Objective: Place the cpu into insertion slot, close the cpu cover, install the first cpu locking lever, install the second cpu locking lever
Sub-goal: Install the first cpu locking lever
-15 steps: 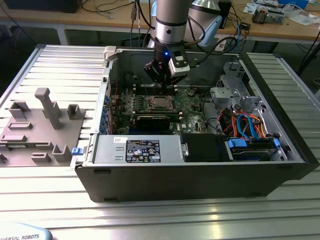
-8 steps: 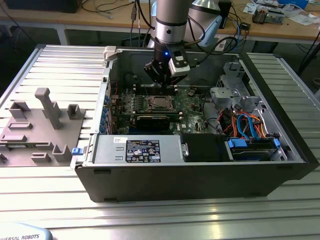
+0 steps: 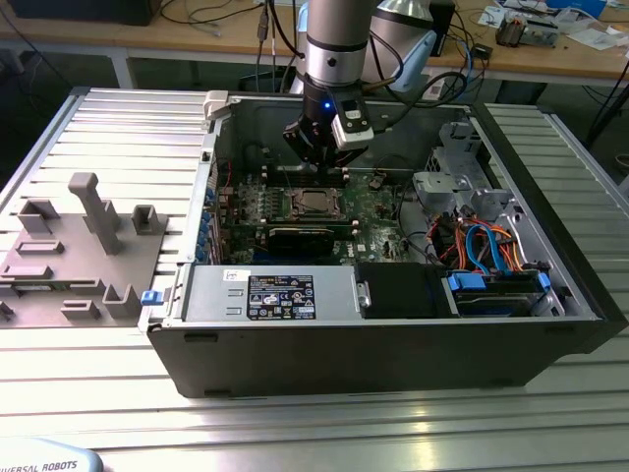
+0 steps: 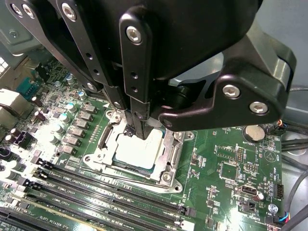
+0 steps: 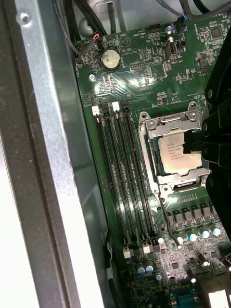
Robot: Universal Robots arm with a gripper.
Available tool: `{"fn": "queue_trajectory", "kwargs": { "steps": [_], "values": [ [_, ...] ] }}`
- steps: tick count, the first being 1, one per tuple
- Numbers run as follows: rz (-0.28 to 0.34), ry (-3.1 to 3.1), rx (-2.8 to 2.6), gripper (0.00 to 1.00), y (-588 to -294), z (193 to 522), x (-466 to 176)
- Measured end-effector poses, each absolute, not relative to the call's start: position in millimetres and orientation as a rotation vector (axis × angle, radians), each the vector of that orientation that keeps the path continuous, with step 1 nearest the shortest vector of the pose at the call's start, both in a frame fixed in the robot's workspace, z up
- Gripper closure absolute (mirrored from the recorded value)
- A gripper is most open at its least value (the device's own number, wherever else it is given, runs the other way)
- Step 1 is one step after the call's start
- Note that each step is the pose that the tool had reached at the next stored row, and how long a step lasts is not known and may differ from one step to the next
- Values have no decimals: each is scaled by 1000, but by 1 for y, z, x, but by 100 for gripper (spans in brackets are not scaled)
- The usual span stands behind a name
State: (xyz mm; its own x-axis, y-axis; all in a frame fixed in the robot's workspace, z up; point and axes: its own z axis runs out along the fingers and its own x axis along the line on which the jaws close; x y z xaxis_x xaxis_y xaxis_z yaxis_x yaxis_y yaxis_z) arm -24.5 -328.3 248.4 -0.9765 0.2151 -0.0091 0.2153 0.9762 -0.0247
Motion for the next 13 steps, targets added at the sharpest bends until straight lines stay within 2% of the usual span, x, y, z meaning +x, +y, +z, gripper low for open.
{"fn": "queue_trajectory", "kwargs": {
  "steps": [13],
  "values": [
    [-40,3118,328,89,-328,248,-24]
  ]
}}
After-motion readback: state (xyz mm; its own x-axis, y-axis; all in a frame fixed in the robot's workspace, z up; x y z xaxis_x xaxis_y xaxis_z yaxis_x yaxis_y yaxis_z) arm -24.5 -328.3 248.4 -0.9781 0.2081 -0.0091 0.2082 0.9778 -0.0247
